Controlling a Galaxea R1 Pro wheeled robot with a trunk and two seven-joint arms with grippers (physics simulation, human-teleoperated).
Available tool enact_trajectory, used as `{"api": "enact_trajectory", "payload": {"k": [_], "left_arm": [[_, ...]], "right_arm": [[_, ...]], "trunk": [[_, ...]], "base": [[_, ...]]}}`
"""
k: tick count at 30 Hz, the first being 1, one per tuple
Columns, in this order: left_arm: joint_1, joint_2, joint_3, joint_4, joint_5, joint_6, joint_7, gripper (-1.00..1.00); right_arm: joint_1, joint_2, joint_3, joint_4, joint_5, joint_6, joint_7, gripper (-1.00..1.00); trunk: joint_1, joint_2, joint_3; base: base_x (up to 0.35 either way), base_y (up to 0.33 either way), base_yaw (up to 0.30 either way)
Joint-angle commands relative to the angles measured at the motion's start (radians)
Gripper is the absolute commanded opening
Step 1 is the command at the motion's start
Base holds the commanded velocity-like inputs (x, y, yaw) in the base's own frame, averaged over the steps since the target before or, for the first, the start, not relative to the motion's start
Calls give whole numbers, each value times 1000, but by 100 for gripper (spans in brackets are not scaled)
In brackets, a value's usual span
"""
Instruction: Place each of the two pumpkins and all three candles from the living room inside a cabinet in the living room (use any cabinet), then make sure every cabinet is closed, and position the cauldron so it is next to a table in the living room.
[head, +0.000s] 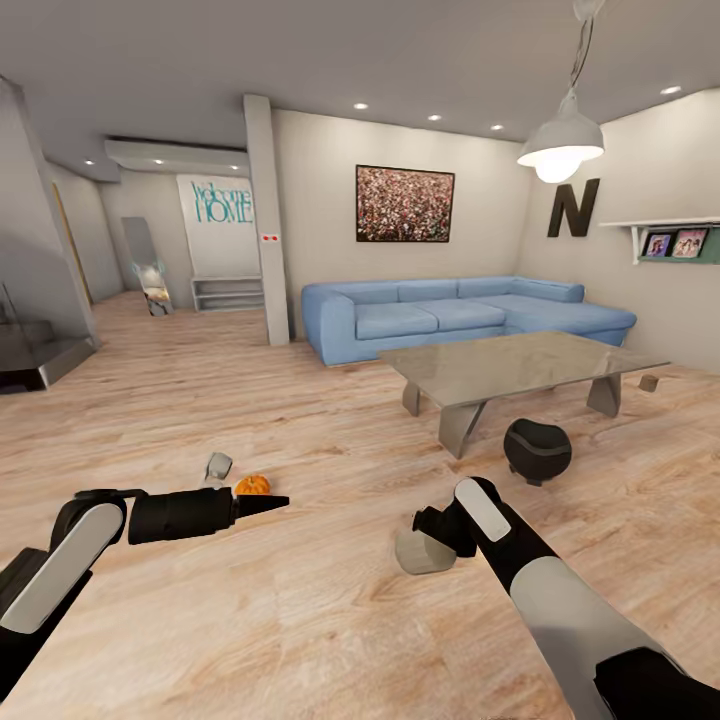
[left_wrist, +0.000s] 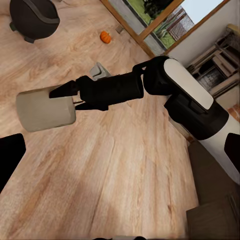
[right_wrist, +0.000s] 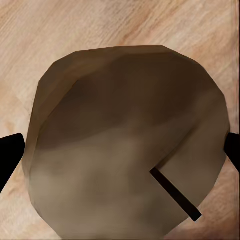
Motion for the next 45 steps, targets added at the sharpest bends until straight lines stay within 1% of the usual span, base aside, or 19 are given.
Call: {"api": "enact_trajectory", "payload": {"k": [1,45], "left_arm": [[-1,1,0,0,-5,1,-6,100],[-1,1,0,0,-5,1,-6,100]], "right_arm": [[-1,0,3,-1,-12,-2,-12,-100],[0,3,3,-1,-13,-3,-10,-100]], "trunk": [[0,-1,-1],[0,-1,-1]], "base": [[0,0,-295],[0,0,-289]]}}
